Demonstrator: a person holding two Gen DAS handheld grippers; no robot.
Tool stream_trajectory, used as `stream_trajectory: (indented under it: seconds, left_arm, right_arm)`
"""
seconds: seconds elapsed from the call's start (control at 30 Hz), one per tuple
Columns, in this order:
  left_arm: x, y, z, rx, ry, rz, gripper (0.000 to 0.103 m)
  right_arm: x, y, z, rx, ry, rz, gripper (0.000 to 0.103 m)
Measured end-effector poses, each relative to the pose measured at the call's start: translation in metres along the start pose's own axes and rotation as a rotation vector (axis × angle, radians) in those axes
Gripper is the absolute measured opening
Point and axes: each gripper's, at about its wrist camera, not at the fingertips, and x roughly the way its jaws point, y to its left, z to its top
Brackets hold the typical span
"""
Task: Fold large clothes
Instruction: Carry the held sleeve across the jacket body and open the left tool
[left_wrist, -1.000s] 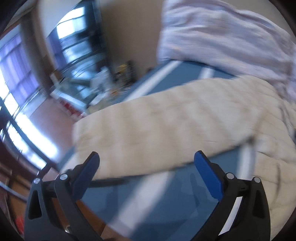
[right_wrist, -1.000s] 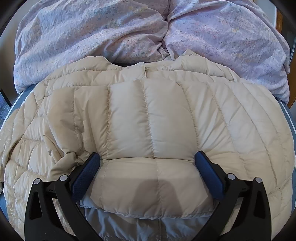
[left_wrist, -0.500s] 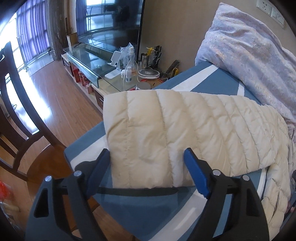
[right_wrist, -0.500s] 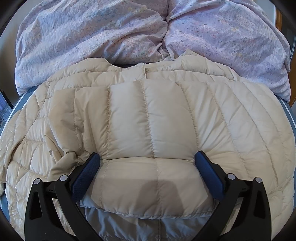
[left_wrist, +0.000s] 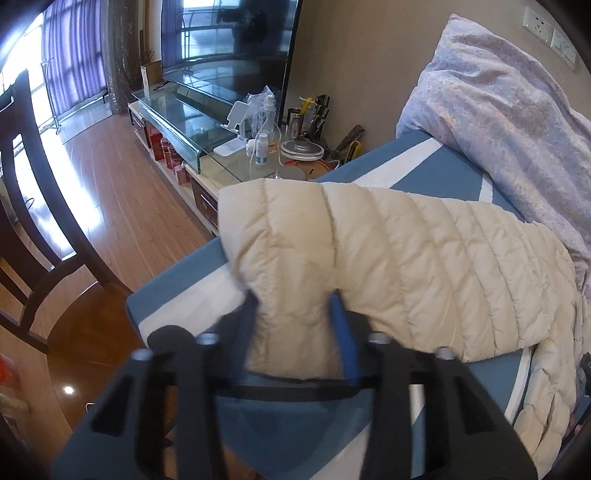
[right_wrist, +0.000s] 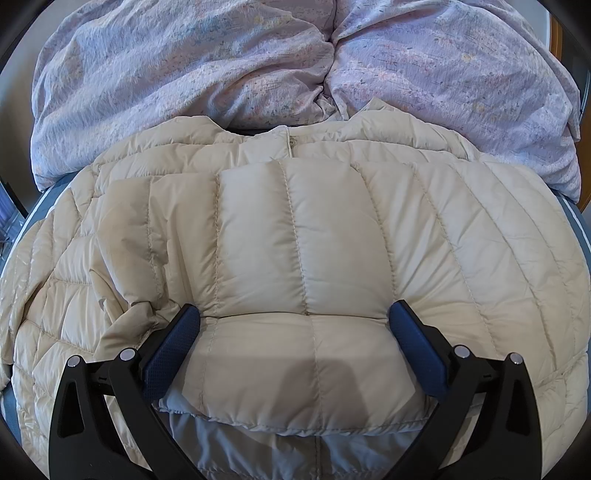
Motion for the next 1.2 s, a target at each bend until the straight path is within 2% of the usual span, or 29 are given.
stream_trajectory:
  seconds: [0.07, 0.17, 0.33, 0.57, 0.67, 0.87, 1.03, 1.2]
  left_arm:
    - [0.000, 0.000, 0.000, -0.007, 0.009, -0.028, 0.014]
    - [-0.001, -0.004, 0.001, 0.005, 0.002, -0.019, 0.006]
    - [-0.015, -0.023, 0.010, 0.056, -0.040, -0.005, 0.004]
    - [-0.051, -0.068, 0.034, 0.143, -0.128, -0.090, 0.004]
    - [-0.062, -0.097, 0.039, 0.181, -0.141, -0.142, 0.004]
    - [-0.076, -0.178, 0.035, 0.267, -0.117, -0.302, 0.004]
    - [-0.095, -0.254, 0.008, 0.392, -0.110, -0.429, 0.004]
    - [-0.108, -0.319, -0.029, 0.494, -0.089, -0.525, 0.004]
  right_arm:
    - [0.000, 0.000, 0.000, 0.000, 0.000, 0.000, 0.102]
    - [0.000, 0.000, 0.000, 0.000, 0.000, 0.000, 0.102]
    - [0.000, 0.000, 0.000, 0.000, 0.001, 0.000, 0.102]
    - [0.000, 0.000, 0.000, 0.001, 0.001, 0.000, 0.102]
    - [0.000, -0.001, 0.000, 0.002, 0.001, 0.000, 0.102]
    - [0.001, 0.001, 0.001, -0.010, 0.015, -0.006, 0.102]
    - [0.001, 0.005, 0.006, -0.028, 0.068, -0.012, 0.102]
    - [-0.016, -0.011, 0.012, 0.019, 0.084, 0.049, 0.102]
